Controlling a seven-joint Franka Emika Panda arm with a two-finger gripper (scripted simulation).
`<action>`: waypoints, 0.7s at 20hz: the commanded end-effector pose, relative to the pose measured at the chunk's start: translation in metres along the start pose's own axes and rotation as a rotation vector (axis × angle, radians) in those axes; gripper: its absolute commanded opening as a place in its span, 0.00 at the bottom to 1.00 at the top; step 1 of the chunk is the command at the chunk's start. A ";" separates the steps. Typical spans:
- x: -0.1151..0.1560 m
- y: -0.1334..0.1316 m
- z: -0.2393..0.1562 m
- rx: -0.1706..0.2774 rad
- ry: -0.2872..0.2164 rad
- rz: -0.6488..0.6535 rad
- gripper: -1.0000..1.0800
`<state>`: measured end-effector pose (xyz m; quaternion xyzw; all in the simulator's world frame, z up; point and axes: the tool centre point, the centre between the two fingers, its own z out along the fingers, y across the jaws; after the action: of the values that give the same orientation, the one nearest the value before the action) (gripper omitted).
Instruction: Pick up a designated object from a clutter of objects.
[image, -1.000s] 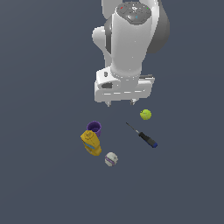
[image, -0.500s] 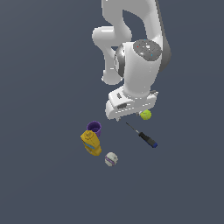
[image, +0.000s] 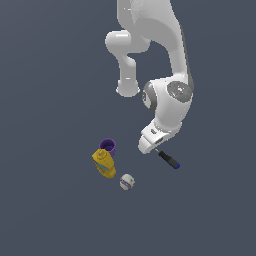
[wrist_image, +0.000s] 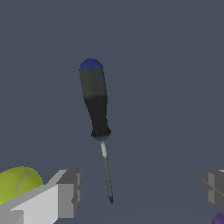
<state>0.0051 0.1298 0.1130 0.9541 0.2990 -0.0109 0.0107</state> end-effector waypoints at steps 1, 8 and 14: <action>0.005 -0.011 0.016 0.003 0.010 -0.053 0.96; 0.011 -0.031 0.043 0.010 0.026 -0.136 0.96; 0.011 -0.034 0.046 0.012 0.026 -0.145 0.96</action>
<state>-0.0055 0.1628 0.0660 0.9301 0.3674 -0.0012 0.0002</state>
